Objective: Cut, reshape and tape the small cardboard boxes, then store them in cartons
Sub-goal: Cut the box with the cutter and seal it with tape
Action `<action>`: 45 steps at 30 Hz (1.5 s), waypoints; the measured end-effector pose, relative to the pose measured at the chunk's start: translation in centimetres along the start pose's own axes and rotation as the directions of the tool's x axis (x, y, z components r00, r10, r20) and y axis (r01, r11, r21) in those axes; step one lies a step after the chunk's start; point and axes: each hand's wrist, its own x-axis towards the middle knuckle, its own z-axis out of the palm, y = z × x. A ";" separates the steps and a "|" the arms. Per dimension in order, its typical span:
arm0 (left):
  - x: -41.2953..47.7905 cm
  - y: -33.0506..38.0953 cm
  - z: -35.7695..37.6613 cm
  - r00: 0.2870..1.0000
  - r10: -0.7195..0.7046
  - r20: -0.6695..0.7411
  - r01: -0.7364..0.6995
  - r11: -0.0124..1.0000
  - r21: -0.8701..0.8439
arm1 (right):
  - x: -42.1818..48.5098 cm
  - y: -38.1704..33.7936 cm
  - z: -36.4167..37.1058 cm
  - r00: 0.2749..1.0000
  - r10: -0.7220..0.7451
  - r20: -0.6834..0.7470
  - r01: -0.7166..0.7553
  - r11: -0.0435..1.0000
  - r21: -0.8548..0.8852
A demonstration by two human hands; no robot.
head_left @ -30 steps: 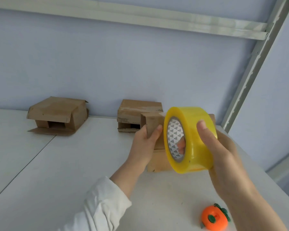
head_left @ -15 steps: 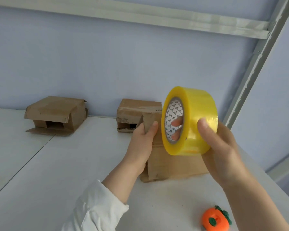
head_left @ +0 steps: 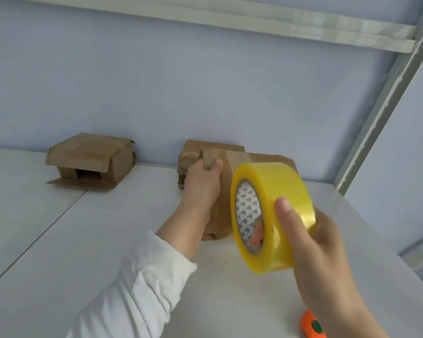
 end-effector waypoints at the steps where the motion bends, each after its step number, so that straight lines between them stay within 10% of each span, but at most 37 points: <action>1: 0.2 0.2 0.0 1.000 0.006 0.018 -0.006 1.000 0.024 | -0.3 0.1 0.0 1.000 0.023 -0.013 -0.022 1.000 0.011; 13: 2.2 1.1 -0.3 0.989 -0.127 0.082 0.118 0.987 0.112 | -1.4 -0.6 0.1 0.961 0.278 -0.008 -0.277 0.958 -0.078; 20: -0.3 -2.7 -3.4 0.895 -0.036 0.445 0.051 0.998 -0.022 | -0.5 0.3 0.0 0.935 0.351 -0.045 -0.352 0.936 -0.024; 27: -1.0 -4.8 -2.4 0.945 0.069 0.321 -0.104 0.990 0.095 | 0.7 -0.1 -0.6 0.960 0.280 -0.001 -0.280 0.960 -0.027; 34: -0.7 -3.3 -1.6 0.985 0.031 0.167 -0.032 0.999 0.003 | 1.0 -0.8 -3.3 0.901 0.234 0.365 -0.264 0.964 0.034; 41: -0.7 -4.3 -1.1 0.995 -0.044 0.094 0.049 0.998 -0.048 | 0.3 1.1 -0.4 0.983 0.134 -0.129 -0.135 0.991 0.002; 45: -0.2 -4.3 -0.6 0.996 -0.088 -0.029 0.087 0.995 -0.047 | -0.9 1.4 0.9 0.963 0.212 -0.167 -0.214 0.977 0.006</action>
